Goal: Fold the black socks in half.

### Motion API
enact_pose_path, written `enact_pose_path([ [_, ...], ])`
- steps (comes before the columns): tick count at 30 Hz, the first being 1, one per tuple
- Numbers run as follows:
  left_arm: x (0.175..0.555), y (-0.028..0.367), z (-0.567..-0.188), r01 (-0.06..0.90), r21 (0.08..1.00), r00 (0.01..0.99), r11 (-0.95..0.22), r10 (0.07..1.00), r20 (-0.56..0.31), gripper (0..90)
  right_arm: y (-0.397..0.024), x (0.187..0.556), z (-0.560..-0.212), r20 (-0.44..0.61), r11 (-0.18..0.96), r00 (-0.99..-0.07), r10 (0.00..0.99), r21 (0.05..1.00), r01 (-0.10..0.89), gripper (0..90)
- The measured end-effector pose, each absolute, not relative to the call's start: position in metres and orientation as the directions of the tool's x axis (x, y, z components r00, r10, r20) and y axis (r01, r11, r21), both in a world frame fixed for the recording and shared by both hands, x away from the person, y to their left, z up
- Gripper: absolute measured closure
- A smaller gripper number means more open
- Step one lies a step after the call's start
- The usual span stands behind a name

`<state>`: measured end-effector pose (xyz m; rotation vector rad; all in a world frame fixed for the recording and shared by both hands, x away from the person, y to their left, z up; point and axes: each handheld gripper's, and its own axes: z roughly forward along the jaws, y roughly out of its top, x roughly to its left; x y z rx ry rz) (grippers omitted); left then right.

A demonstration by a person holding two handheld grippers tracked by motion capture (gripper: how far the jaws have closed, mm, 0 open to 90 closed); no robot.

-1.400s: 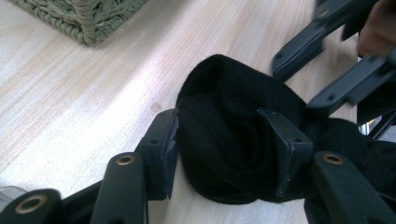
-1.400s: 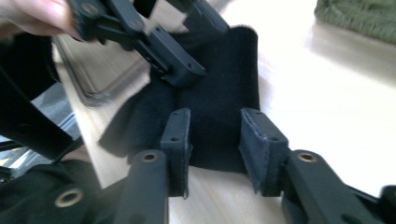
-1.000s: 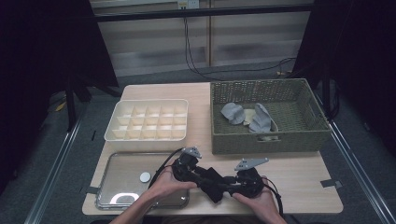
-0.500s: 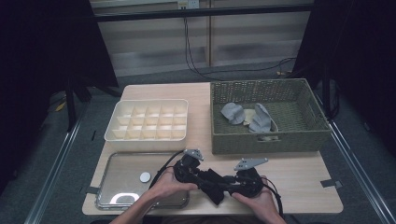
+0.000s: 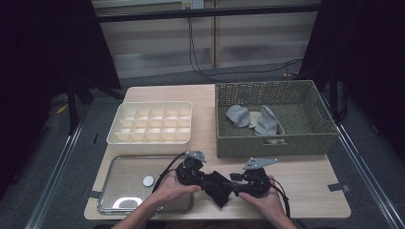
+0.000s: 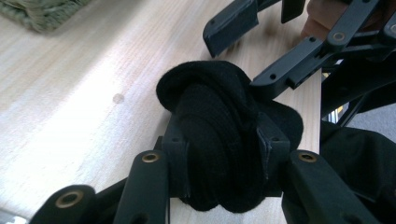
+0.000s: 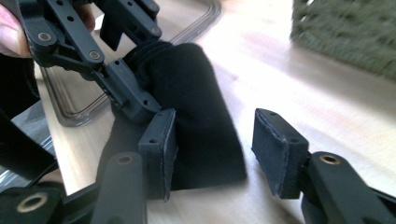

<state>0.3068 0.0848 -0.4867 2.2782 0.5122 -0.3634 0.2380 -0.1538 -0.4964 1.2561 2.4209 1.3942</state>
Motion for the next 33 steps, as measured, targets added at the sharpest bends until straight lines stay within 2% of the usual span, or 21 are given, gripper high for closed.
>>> enact_pose_path([
  [6,0.303,0.091,-0.483,0.466,0.636,0.882,-0.615,0.265,-0.39,63.5,-0.163,0.241,-0.492,0.293,0.222,-0.65,0.701,0.776,0.59,39.2],
  [8,0.305,0.093,-0.482,0.465,0.633,0.883,-0.619,0.269,-0.385,63.5,-0.167,0.241,-0.491,0.299,0.198,-0.635,0.712,0.783,0.59,32.8],
  [18,0.309,0.102,-0.477,0.479,0.637,0.877,-0.604,0.291,-0.383,63.4,-0.177,0.243,-0.488,0.31,0.175,-0.61,0.729,0.777,0.605,19.2],
  [25,0.311,0.111,-0.473,0.487,0.629,0.873,-0.606,0.33,-0.359,63.4,-0.188,0.242,-0.484,0.322,0.141,-0.582,0.747,0.778,0.612,14.3],
  [26,0.312,0.111,-0.474,0.491,0.639,0.871,-0.592,0.313,-0.379,63.4,-0.189,0.242,-0.484,0.325,0.139,-0.582,0.746,0.778,0.613,13.8],
  [30,0.311,0.111,-0.468,0.477,0.631,0.879,-0.612,0.327,-0.346,63.4,-0.194,0.242,-0.482,0.332,0.134,-0.578,0.746,0.775,0.618,10.8],
  [33,0.314,0.113,-0.463,0.479,0.645,0.878,-0.595,0.32,-0.357,63.4,-0.197,0.241,-0.481,0.339,0.128,-0.587,0.735,0.781,0.611,7.4],
])
